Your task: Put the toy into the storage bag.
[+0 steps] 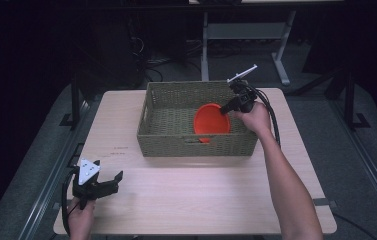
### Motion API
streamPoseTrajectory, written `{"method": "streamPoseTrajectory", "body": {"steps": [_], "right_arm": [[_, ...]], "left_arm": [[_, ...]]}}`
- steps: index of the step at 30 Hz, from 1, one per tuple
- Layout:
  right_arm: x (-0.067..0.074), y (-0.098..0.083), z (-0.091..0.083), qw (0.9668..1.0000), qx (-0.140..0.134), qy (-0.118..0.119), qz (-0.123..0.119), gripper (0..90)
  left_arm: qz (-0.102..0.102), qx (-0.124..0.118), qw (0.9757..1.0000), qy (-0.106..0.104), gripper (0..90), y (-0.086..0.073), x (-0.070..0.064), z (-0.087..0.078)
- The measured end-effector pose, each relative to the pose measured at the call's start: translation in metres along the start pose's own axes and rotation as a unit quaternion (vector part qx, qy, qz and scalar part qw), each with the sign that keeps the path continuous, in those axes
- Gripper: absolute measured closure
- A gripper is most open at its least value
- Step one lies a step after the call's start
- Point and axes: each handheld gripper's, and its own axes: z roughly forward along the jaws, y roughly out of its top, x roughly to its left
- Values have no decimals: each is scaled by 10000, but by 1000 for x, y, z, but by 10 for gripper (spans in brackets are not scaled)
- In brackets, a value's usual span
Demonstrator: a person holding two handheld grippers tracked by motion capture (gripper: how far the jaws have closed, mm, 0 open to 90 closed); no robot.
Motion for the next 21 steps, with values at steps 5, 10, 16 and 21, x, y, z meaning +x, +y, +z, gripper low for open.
{"method": "streamPoseTrajectory", "body": {"steps": [5, 10, 16, 21], "right_arm": [[-4, -1, 0, 9999, 59, 78, 69, 759], [-5, -1, 2, 9998, 167, 21, 77, 689], [-6, -2, 2, 9995, 285, -90, 108, 644], [-8, -5, 2, 9994, 300, -147, 113, 663]], "left_arm": [[-15, -20, 10000, -4, 128, 0, 0, 1], [-8, -14, 10000, -4, 128, 0, 0, 1], [-3, -9, 10000, -3, 128, 0, 0, 0], [-3, -11, 10000, -2, 128, 0, -1, 0]]}}
